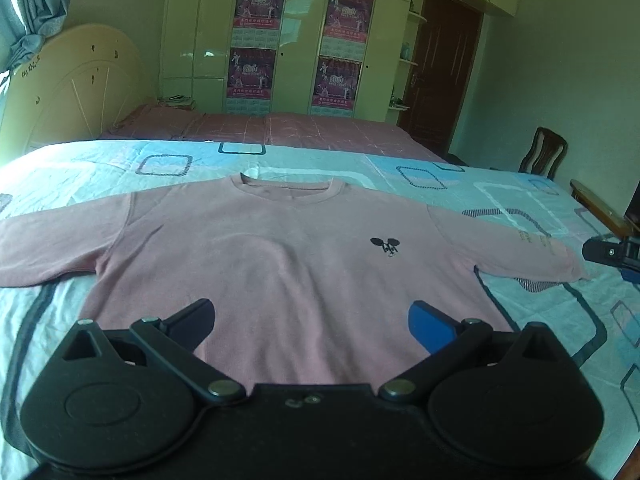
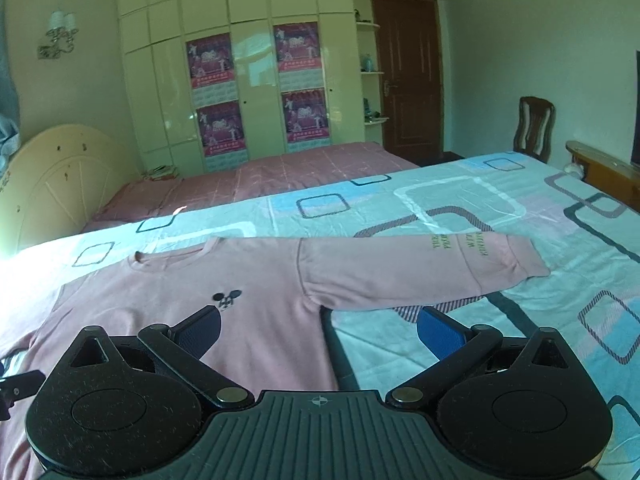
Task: Fold small clothes
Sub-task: 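Grasp the cuff of the sleeve with green print using the right tool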
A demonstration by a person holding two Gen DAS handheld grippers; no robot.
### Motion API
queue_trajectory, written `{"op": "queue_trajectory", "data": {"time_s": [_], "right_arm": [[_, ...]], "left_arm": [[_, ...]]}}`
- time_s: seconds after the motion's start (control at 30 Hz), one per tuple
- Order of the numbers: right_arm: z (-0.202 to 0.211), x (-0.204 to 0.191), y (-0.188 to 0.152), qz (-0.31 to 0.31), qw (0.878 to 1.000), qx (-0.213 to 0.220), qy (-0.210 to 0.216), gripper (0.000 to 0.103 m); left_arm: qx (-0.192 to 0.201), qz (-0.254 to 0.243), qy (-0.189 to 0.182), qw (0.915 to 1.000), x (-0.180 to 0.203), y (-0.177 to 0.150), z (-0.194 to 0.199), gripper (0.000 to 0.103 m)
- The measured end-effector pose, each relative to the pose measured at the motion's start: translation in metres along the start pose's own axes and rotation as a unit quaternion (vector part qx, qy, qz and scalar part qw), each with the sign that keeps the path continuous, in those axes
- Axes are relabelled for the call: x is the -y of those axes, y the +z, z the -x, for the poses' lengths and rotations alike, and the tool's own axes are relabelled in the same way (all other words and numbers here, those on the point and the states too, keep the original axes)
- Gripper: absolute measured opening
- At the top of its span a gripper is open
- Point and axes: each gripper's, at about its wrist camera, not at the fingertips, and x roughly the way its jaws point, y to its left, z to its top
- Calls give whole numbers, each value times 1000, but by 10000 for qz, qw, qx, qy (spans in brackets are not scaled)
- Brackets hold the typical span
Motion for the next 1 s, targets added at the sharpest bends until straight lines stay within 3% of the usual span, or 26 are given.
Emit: {"op": "queue_trajectory", "data": {"time_s": [0.13,0.23,0.27,0.3,0.33,0.47,0.6,0.9,1.0], "right_arm": [[-36,51,17,-449,9987,13,-235,103],[-64,92,29,-805,9962,37,-320,102],[-73,105,31,-894,9954,50,-342,90],[-83,118,34,-1009,9942,8,-370,65],[-93,133,36,-1176,9922,-52,-420,59],[-122,185,36,-1717,9834,-38,-585,59],[-143,231,28,-2253,9717,-210,-677,41],[-171,289,6,-3227,9437,-370,-633,40],[-170,297,9,-3271,9425,-276,-633,40]], "left_arm": [[-197,-69,105,9997,13,6,-27,102],[-352,50,-106,9993,21,12,-42,102],[-384,57,-87,9992,25,14,-47,102],[-428,52,-48,9991,29,15,-52,102],[-492,54,-12,9988,34,17,-60,102],[-744,88,41,9972,53,23,-88,102],[-793,39,0,9968,75,32,-106,102],[-891,-124,219,9957,96,41,-128,102],[-887,-73,291,9956,93,43,-130,102]]}}
